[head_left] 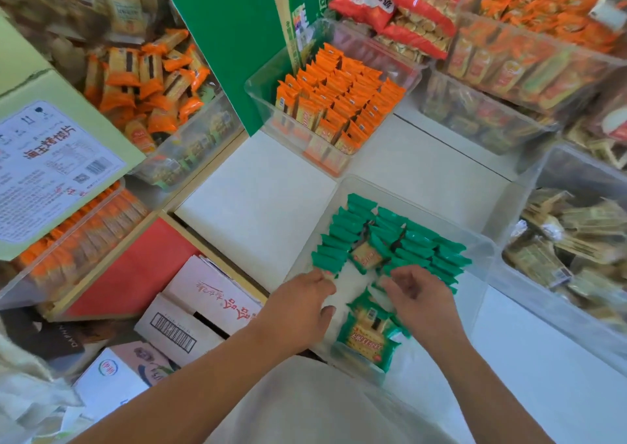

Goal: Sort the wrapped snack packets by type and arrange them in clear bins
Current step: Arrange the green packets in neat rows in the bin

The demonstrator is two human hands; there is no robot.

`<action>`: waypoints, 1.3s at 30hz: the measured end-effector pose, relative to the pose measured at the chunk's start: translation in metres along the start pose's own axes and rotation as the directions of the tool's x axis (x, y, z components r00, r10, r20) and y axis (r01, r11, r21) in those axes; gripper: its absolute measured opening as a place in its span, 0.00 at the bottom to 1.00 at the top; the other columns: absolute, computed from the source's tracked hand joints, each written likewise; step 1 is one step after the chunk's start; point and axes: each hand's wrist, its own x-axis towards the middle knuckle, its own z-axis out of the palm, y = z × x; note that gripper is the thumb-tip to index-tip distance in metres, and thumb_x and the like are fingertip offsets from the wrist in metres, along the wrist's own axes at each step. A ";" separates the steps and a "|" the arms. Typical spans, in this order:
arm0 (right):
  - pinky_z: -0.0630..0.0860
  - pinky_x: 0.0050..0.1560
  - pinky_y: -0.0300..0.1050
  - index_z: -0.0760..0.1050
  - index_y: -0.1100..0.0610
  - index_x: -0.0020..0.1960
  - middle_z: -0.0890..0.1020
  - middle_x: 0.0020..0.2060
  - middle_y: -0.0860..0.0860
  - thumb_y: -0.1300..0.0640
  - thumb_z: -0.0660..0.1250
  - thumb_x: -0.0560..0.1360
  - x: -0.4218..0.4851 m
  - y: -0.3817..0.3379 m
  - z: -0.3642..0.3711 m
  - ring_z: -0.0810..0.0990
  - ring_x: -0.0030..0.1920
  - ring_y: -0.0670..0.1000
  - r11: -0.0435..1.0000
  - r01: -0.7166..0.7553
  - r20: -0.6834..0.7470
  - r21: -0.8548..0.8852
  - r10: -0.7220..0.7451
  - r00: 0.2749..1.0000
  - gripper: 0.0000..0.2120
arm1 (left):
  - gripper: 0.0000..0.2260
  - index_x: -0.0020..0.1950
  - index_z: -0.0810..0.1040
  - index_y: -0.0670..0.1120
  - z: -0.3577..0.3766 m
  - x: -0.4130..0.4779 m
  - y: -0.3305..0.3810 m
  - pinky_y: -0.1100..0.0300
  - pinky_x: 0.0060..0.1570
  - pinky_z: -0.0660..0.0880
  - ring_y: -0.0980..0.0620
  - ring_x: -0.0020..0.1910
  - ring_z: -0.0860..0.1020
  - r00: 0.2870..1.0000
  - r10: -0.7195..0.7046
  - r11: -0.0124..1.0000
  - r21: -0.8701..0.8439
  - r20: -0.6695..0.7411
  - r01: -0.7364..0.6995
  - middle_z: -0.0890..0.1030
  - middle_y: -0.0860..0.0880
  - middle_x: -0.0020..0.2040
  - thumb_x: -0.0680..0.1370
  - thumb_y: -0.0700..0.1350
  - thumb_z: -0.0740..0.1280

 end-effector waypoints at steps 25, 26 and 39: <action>0.78 0.52 0.36 0.75 0.42 0.59 0.79 0.54 0.41 0.53 0.75 0.76 -0.011 0.042 -0.040 0.79 0.52 0.40 0.995 -0.090 0.270 -0.033 0.096 0.958 0.15 | 0.31 0.67 0.72 0.54 0.057 0.069 0.025 0.53 0.55 0.79 0.49 0.55 0.79 0.887 0.009 0.997 0.069 0.461 -0.046 0.80 0.52 0.58 0.68 0.58 0.77; 0.76 0.51 0.32 0.74 0.42 0.62 0.78 0.55 0.39 0.52 0.76 0.75 -0.012 0.041 -0.041 0.78 0.54 0.40 0.994 -0.114 0.301 -0.004 0.109 0.947 0.18 | 0.30 0.67 0.71 0.54 0.053 0.066 0.023 0.53 0.54 0.80 0.50 0.53 0.80 0.902 -0.005 0.999 0.035 0.431 -0.011 0.81 0.52 0.58 0.68 0.60 0.76; 0.83 0.54 0.49 0.69 0.41 0.73 0.77 0.66 0.41 0.53 0.76 0.74 -0.023 0.028 -0.027 0.81 0.62 0.47 0.770 -0.347 0.339 0.536 0.180 0.923 0.31 | 0.13 0.58 0.76 0.50 0.013 0.027 0.052 0.55 0.52 0.83 0.54 0.54 0.84 0.966 -0.121 0.570 -0.780 0.231 0.257 0.85 0.53 0.53 0.77 0.48 0.76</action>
